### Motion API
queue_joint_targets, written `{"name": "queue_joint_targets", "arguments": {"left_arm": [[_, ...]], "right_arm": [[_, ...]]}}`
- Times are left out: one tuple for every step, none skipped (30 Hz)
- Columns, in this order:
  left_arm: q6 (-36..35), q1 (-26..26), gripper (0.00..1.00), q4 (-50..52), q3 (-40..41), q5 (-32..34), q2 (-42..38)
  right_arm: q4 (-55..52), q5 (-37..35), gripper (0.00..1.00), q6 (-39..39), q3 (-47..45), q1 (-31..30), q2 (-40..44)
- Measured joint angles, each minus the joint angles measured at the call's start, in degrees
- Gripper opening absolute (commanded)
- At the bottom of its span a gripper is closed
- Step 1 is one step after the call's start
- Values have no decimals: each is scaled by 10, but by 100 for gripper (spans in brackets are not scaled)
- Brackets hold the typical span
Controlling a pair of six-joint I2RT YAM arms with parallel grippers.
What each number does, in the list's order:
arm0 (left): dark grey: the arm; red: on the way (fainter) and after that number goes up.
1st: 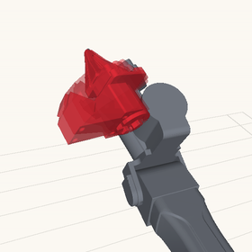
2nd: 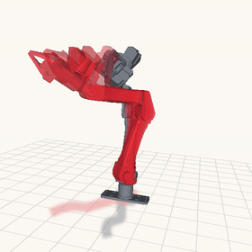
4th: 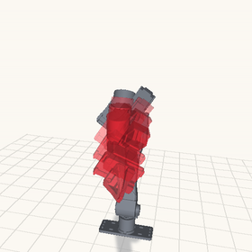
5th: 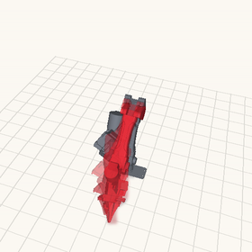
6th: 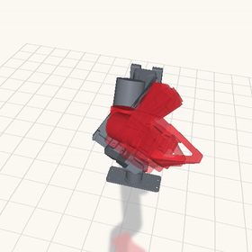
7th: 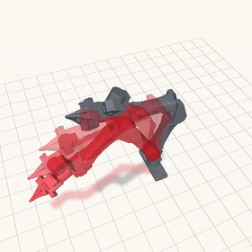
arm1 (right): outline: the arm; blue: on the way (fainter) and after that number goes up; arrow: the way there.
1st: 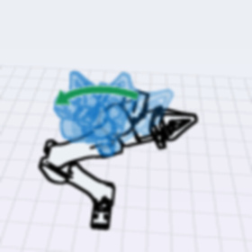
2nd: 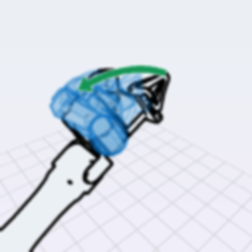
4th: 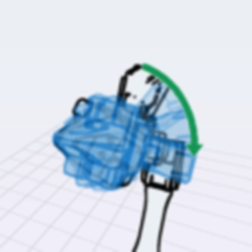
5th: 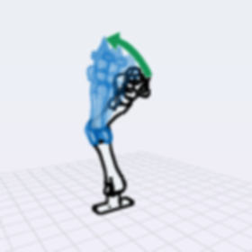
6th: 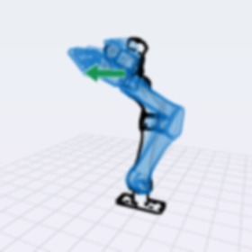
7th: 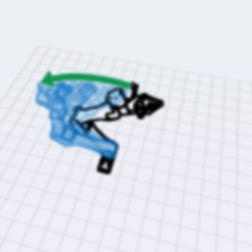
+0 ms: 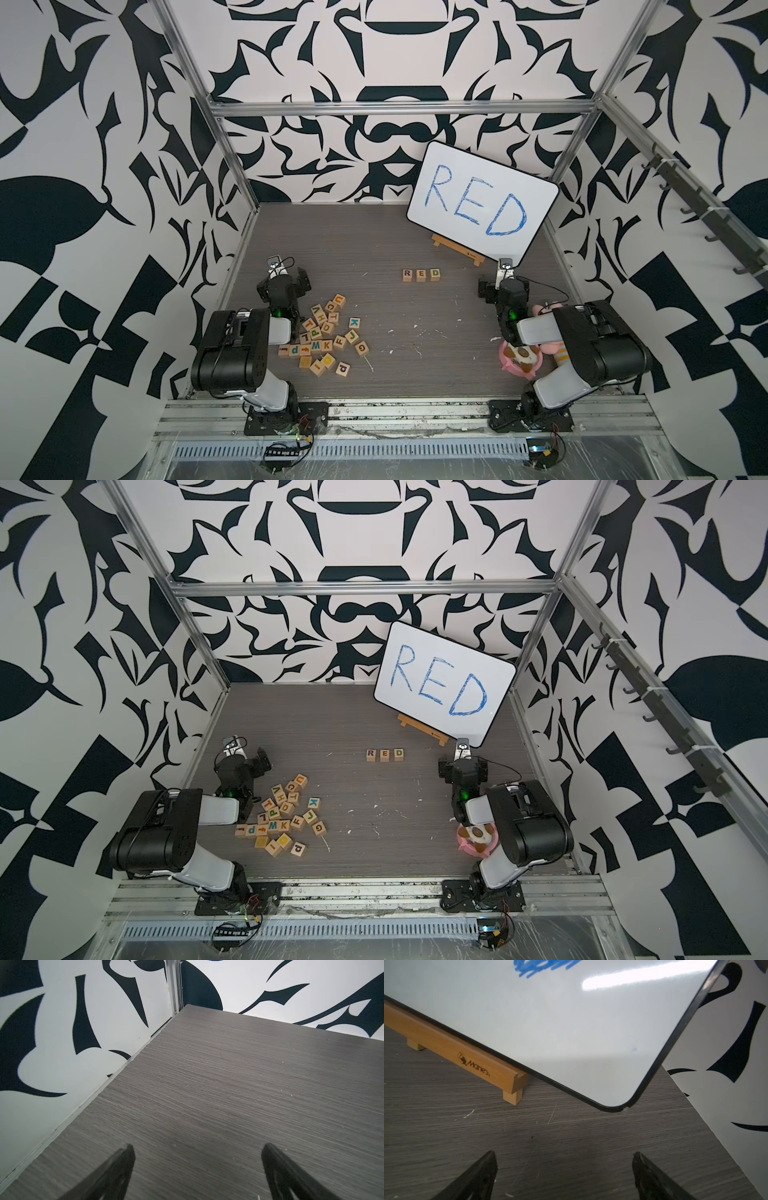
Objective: Assemble the uppercase word "red" with letter blocks
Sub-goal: Reset both arms
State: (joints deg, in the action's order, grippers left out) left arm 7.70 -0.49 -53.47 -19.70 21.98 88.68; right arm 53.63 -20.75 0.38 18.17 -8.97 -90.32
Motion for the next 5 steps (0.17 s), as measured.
{"name": "queue_joint_targets", "arguments": {"left_arm": [[0,0,99,0,0,0,0],[0,0,100,0,0,0,0],[0,0,100,0,0,0,0],[0,0,99,0,0,0,0],[0,0,100,0,0,0,0]], "right_arm": [[0,0,100,0,0,0,0],[0,0,100,0,0,0,0],[0,2,100,0,0,1,0],[-1,4,100,-1,0,2,0],[-1,5,100,-1,0,4,0]]}}
